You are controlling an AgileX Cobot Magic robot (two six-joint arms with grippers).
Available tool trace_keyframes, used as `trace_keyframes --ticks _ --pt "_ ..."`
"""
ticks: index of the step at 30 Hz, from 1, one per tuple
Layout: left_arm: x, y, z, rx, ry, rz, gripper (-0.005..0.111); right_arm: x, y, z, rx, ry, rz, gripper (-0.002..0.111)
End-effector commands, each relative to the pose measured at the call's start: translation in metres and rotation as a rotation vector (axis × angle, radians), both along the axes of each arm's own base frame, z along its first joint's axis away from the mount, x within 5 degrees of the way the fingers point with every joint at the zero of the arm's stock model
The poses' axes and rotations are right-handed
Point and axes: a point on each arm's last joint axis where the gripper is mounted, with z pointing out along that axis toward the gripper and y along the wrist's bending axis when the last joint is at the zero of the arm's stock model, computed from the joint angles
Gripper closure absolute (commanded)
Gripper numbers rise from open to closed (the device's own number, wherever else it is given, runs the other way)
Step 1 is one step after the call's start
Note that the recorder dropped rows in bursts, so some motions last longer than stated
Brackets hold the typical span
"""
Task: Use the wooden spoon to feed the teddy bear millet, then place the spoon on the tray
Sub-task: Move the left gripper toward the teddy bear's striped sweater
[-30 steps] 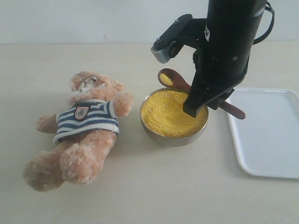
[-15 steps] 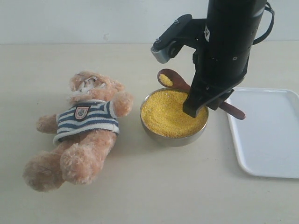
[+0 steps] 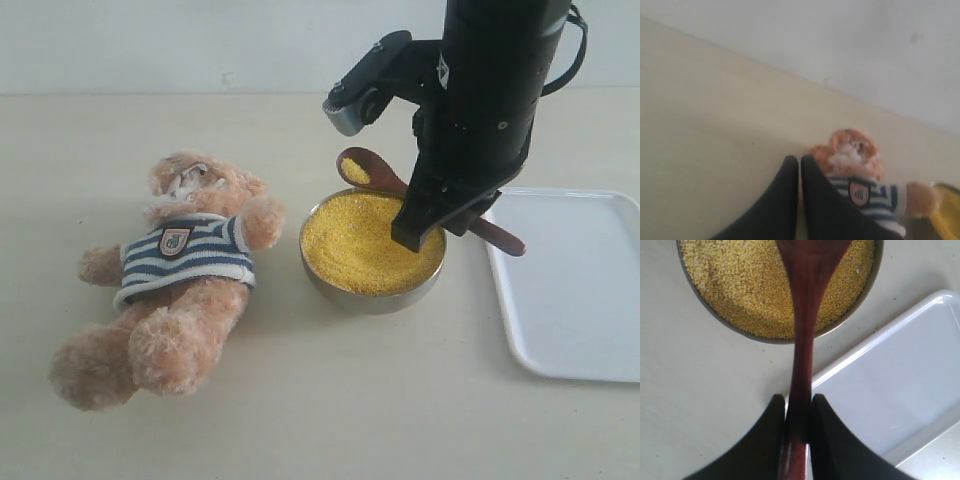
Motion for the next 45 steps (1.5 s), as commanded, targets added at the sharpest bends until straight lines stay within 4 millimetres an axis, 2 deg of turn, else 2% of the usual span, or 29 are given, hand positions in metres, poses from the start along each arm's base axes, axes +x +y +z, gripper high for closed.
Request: trace_keyframes --ticks 1,4,9,11,14,16,17,24,30,39,45 --pt "0.028 -0.007 0.01 0.017 0.163 -0.157 0.103 -0.001 -0.002 0.005 0.009 -0.006 -0.001 0.109" --pt "0.065 -0.011 0.003 0.01 0.348 -0.312 0.103 -0.001 -0.002 0.005 0.009 -0.006 -0.001 0.109" --pt "0.106 -0.009 -0.017 -0.006 0.51 -0.401 0.103 -0.001 -0.002 0.005 0.009 -0.006 -0.001 0.109" --pt "0.12 -0.009 -0.023 0.006 0.517 -0.459 0.092 -0.001 -0.002 0.005 0.009 -0.006 -0.001 0.109" --pt "0.135 -0.013 -0.027 -0.045 0.509 -0.52 0.053 -0.001 -0.002 0.005 0.009 -0.006 -0.001 0.109" --pt "0.144 -0.015 -0.031 -0.113 0.526 -0.519 0.039 -0.001 -0.002 0.005 0.009 -0.006 -0.001 0.109" --pt "0.149 -0.015 -0.033 -0.115 0.537 -0.525 0.037 -0.001 -0.002 0.005 0.009 -0.006 -0.001 0.109" --pt "0.156 -0.014 -0.036 -0.125 0.542 -0.522 0.037 -0.001 -0.002 0.005 0.009 -0.006 -0.004 0.109" --pt "0.158 -0.021 -0.032 -0.275 0.523 -0.529 0.037 -0.001 -0.002 0.005 0.009 -0.006 -0.002 0.109" --pt "0.166 -0.029 -0.064 -0.314 0.661 -0.622 0.037 -0.001 -0.002 0.005 0.009 -0.006 -0.004 0.109" --pt "0.168 -0.029 -0.067 -0.303 0.661 -0.622 0.034 -0.001 -0.002 0.005 0.009 -0.006 -0.004 0.109"
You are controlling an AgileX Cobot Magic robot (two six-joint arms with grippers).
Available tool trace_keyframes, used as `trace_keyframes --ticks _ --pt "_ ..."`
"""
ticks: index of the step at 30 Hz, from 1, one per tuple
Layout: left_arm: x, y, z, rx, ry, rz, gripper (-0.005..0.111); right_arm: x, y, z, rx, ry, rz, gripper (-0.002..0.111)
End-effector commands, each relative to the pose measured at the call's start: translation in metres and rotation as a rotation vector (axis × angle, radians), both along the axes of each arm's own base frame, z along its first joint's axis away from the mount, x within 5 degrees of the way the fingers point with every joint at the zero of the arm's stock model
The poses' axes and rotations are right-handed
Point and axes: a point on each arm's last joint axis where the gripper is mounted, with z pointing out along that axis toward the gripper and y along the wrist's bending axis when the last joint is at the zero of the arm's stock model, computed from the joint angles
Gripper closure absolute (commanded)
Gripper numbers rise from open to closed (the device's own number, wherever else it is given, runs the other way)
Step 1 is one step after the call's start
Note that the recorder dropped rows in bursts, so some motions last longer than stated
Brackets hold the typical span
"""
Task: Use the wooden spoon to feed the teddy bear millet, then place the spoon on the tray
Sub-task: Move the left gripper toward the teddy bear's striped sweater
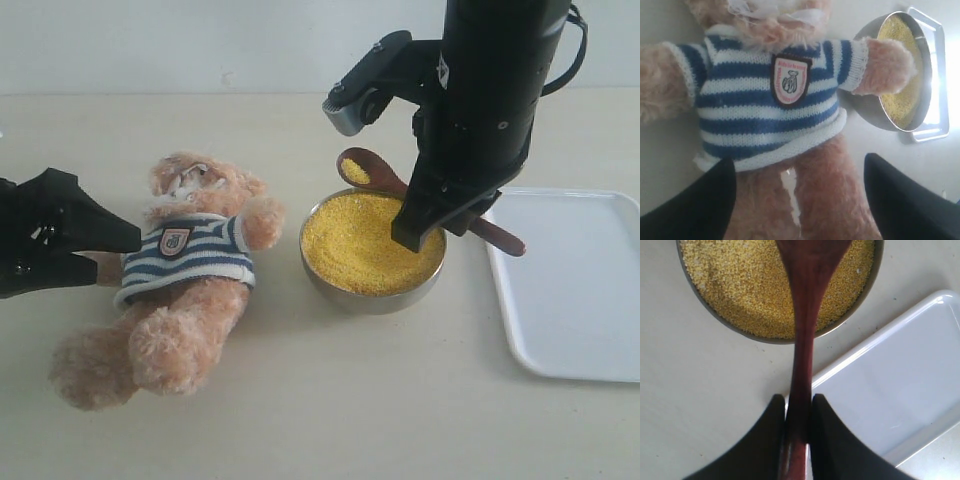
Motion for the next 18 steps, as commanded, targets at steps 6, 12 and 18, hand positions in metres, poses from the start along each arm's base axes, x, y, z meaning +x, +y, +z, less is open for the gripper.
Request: trace_keyframes --ticks 6,12,18 --pt "0.004 0.0 0.001 0.027 -0.041 -0.003 0.019 -0.001 -0.002 0.005 0.009 -0.006 -0.004 0.109" --pt "0.007 0.003 -0.004 0.048 -0.035 0.016 0.019 -0.001 -0.002 0.005 0.009 -0.006 -0.002 0.109" --pt "0.011 -0.012 -0.024 0.048 0.019 -0.04 0.019 -0.001 -0.002 0.005 0.009 -0.006 -0.004 0.109"
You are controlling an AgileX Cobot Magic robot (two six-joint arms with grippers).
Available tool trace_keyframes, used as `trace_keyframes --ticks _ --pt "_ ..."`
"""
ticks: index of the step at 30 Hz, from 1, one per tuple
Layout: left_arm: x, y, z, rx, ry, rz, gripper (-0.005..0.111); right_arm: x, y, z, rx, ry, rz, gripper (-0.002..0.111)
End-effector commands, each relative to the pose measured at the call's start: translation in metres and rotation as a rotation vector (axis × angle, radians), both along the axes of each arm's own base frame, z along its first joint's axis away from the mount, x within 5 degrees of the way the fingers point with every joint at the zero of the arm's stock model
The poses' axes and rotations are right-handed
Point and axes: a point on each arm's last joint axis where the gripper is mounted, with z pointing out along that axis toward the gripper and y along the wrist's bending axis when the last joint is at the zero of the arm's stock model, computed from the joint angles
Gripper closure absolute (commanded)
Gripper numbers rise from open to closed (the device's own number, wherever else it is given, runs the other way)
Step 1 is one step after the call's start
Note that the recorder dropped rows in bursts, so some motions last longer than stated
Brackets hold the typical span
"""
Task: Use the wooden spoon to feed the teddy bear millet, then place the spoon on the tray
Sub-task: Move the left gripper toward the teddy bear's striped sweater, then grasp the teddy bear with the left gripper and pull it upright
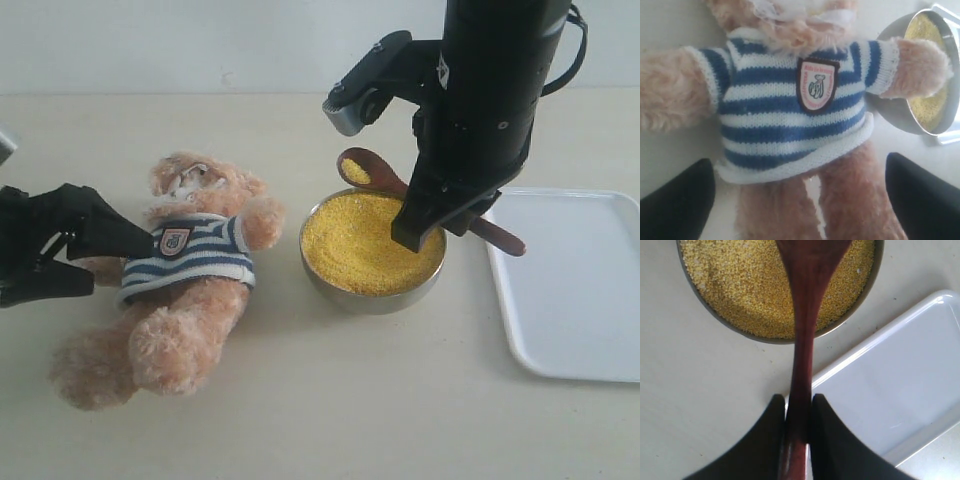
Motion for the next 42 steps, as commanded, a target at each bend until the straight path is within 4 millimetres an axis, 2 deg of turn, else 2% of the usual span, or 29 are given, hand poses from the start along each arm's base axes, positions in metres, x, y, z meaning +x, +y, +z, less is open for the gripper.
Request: trace_keyframes --ticks 1,15,23,24,27,34,42 --pt "0.007 -0.013 -0.013 -0.002 0.016 -0.029 0.019 -0.001 -0.002 0.005 0.009 -0.006 -0.004 0.109" --pt "0.029 -0.016 -0.048 0.039 0.089 -0.014 0.019 -0.001 -0.002 0.005 0.012 -0.003 -0.003 0.109" --pt "0.04 -0.036 -0.062 0.041 0.11 -0.07 0.022 -0.001 -0.002 0.005 0.013 -0.003 -0.005 0.109" --pt "0.041 -0.038 -0.063 0.041 0.111 -0.075 0.024 -0.001 -0.002 0.005 0.013 -0.003 -0.005 0.109" --pt "0.042 -0.039 -0.064 0.025 0.119 -0.058 0.043 -0.001 -0.002 0.005 0.013 -0.003 -0.005 0.109" --pt "0.041 -0.04 -0.069 0.012 0.142 -0.064 0.101 -0.001 -0.002 0.005 0.014 -0.002 -0.004 0.109" --pt "0.039 -0.041 -0.068 -0.002 0.143 -0.1 0.103 -0.001 -0.002 0.005 0.014 -0.002 -0.004 0.109"
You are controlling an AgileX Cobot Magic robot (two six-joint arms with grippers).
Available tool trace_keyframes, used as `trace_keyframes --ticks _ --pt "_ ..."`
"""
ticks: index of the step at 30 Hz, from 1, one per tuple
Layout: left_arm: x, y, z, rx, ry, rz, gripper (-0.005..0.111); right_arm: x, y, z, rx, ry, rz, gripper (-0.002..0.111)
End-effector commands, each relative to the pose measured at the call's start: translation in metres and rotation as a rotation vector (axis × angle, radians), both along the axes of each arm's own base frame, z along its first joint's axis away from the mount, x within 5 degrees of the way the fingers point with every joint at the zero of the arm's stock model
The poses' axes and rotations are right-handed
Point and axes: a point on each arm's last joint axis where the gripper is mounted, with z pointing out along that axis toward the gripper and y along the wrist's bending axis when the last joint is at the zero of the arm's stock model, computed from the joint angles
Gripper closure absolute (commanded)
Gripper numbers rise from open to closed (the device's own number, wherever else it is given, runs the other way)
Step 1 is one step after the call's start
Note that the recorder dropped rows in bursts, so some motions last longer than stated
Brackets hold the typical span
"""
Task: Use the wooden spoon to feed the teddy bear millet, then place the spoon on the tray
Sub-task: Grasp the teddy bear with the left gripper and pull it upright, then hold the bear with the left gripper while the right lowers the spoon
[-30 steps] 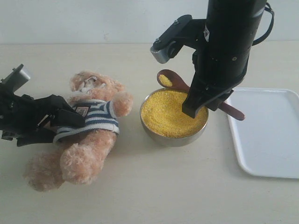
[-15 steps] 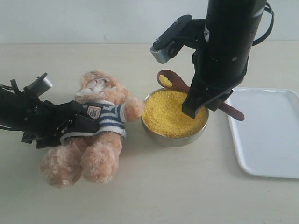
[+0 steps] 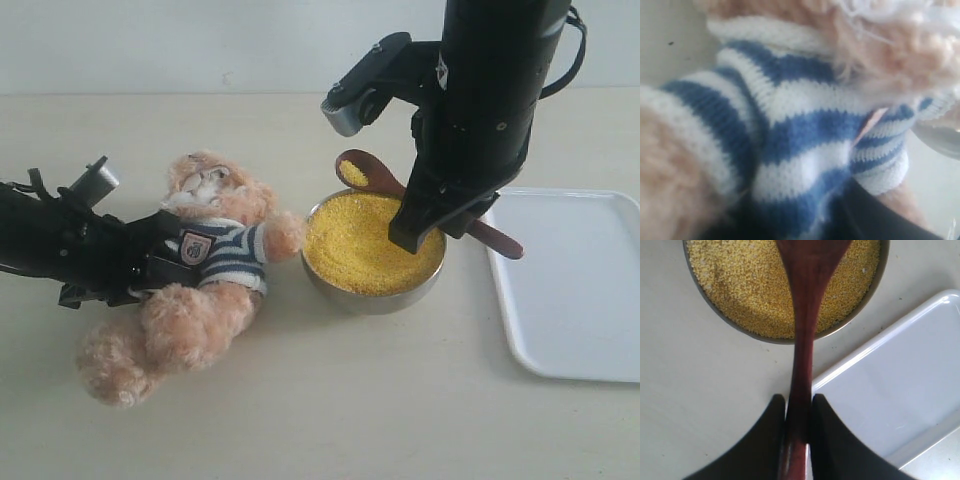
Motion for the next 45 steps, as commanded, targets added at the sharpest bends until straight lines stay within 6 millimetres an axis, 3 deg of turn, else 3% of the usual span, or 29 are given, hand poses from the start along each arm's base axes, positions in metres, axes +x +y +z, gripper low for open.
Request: trace_keyframes --ticks 1,20,45 --pt "-0.003 -0.001 -0.002 0.025 -0.005 -0.054 0.103 0.0 -0.003 0.005 0.005 -0.011 0.0 0.109" --pt "-0.032 0.009 0.078 0.159 -0.136 -0.153 0.103 0.0 -0.003 0.005 0.006 -0.011 -0.002 0.109" --pt "-0.047 0.004 0.084 0.091 -0.054 -0.251 0.103 0.0 -0.003 0.005 0.005 -0.011 0.0 0.109"
